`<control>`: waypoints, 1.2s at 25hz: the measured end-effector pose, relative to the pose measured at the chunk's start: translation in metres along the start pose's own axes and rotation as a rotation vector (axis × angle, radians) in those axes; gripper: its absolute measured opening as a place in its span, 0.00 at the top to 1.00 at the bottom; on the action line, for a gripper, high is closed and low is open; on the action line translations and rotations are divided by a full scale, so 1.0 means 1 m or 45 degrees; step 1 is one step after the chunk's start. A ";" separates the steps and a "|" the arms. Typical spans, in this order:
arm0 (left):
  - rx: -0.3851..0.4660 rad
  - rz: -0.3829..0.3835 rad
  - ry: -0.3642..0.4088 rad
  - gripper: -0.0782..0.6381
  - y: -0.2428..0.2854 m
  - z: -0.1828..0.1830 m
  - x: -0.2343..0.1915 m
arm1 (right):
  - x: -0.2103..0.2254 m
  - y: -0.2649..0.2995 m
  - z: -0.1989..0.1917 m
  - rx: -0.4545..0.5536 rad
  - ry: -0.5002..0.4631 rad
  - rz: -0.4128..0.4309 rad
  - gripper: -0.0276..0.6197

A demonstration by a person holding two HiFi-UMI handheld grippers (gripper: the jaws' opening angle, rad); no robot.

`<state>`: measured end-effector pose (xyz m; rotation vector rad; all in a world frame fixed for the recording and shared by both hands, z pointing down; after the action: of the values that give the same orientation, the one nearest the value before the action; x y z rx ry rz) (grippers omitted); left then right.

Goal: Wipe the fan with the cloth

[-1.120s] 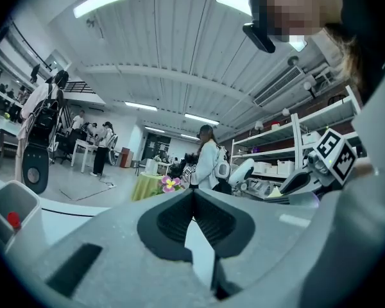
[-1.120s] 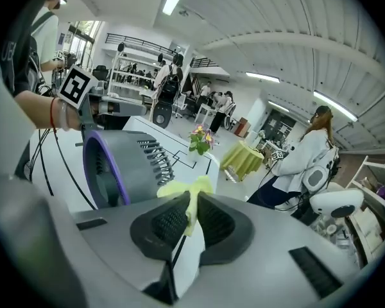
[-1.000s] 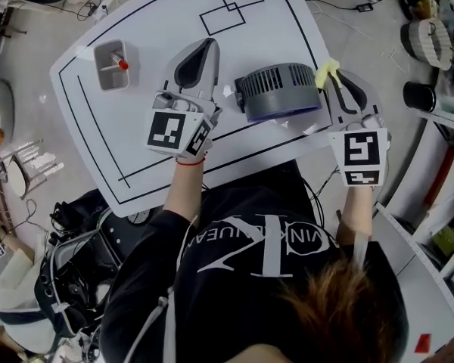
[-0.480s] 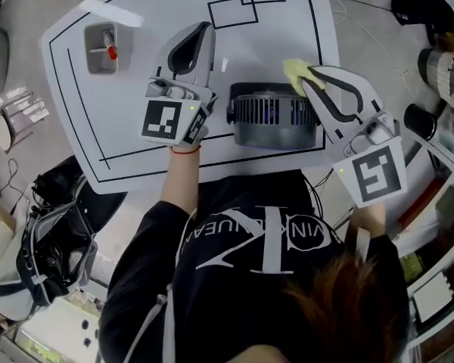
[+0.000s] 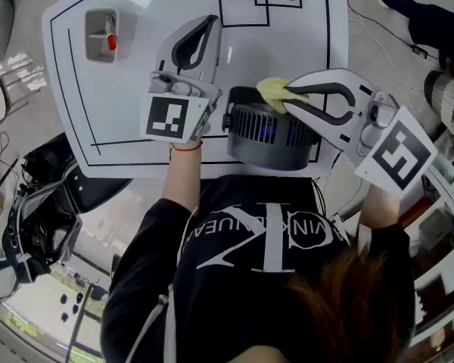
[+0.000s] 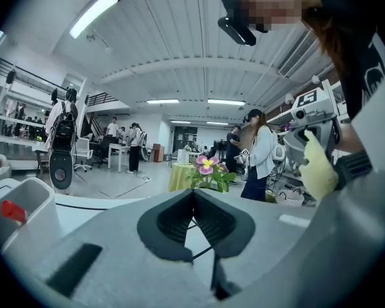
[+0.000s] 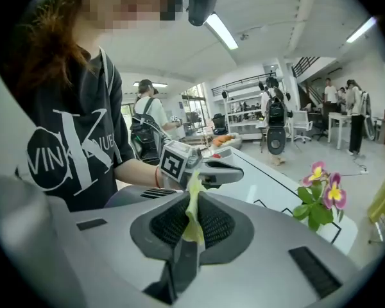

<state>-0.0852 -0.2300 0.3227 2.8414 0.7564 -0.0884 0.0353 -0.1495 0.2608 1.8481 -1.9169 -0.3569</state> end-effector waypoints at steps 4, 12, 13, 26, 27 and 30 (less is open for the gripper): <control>0.013 0.011 0.014 0.88 0.002 0.003 0.004 | -0.004 0.008 0.002 -0.031 -0.013 0.104 0.90; -0.010 0.050 0.041 0.88 -0.001 0.003 0.001 | -0.010 0.031 0.001 -0.120 -0.102 0.279 0.90; -0.010 0.056 0.040 0.88 -0.001 0.003 0.000 | -0.011 0.032 0.000 -0.138 -0.112 0.303 0.90; -0.031 0.082 0.038 0.88 0.000 -0.004 -0.008 | -0.017 0.063 -0.006 -0.280 -0.253 0.488 0.90; -0.032 0.086 0.035 0.88 0.000 -0.005 -0.010 | -0.018 0.065 -0.007 -0.290 -0.261 0.498 0.90; -0.032 0.098 0.028 0.88 0.000 -0.007 -0.014 | -0.019 0.073 -0.011 -0.344 -0.304 0.525 0.90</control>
<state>-0.0970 -0.2358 0.3308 2.8482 0.6469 -0.0361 -0.0229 -0.1246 0.3026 1.2474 -2.2177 -0.6821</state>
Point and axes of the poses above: the fingertips, and each gripper's own axes: y forward along the fingers, x to its right, z out of its top, the point moved 2 cm from there along -y, backward along the fingers, and after that the axes turned 4 degrees about -z, right-handed, at the moved point
